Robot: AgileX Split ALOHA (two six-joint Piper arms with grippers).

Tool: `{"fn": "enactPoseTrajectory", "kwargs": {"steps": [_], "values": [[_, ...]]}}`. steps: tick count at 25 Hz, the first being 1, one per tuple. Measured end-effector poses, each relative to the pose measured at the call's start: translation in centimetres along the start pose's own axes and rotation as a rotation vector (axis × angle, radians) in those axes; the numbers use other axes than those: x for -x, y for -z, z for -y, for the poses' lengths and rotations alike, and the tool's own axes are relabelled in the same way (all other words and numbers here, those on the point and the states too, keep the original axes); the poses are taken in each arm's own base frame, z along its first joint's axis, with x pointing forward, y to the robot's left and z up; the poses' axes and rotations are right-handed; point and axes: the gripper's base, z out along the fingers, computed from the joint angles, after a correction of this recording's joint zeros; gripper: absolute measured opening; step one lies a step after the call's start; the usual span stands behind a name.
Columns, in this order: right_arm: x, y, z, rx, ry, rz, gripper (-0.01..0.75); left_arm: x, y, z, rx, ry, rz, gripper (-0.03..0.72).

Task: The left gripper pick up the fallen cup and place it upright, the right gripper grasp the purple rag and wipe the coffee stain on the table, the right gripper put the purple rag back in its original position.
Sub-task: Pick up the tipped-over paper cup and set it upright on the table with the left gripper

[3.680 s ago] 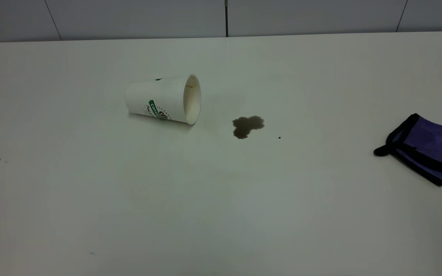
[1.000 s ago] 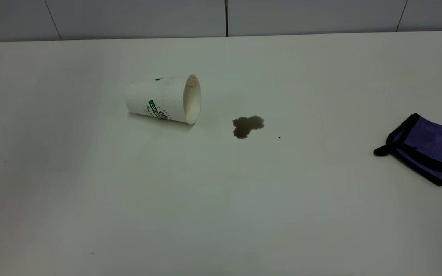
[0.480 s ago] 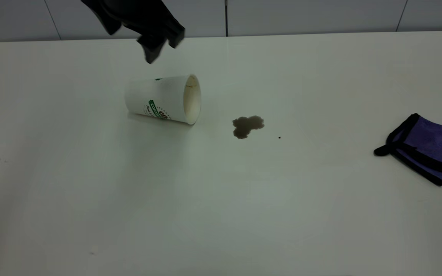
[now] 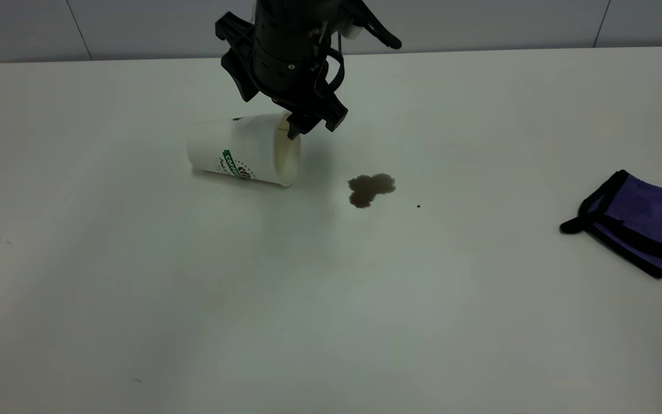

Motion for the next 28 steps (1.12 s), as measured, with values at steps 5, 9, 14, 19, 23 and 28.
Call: {"fn": "enactPoseTrajectory", "kwargs": {"steps": [5,9,14,19,23,28], "values": [[0.0,0.0,0.0,0.000,0.000,0.000,0.239,0.0,-1.5,0.4,0.041,-0.007,-0.009,0.684],[0.0,0.0,0.0,0.000,0.000,0.000,0.242,-0.3,-2.1,0.2,0.111,-0.042,-0.027,0.645],[0.0,0.0,0.0,0.000,0.000,0.000,0.241,-0.5,-2.8,-0.3,0.209,-0.094,-0.033,0.404],[0.0,0.0,0.0,0.000,0.000,0.000,0.241,-0.7,-2.9,-1.1,0.260,-0.094,-0.056,0.055],[0.0,0.0,0.0,0.000,0.000,0.000,0.241,0.3,-0.6,-2.9,0.268,-0.049,-0.013,0.016],[0.0,0.0,0.0,0.000,0.000,0.000,0.241,1.5,5.6,-9.4,0.126,0.100,0.071,0.015]]}}
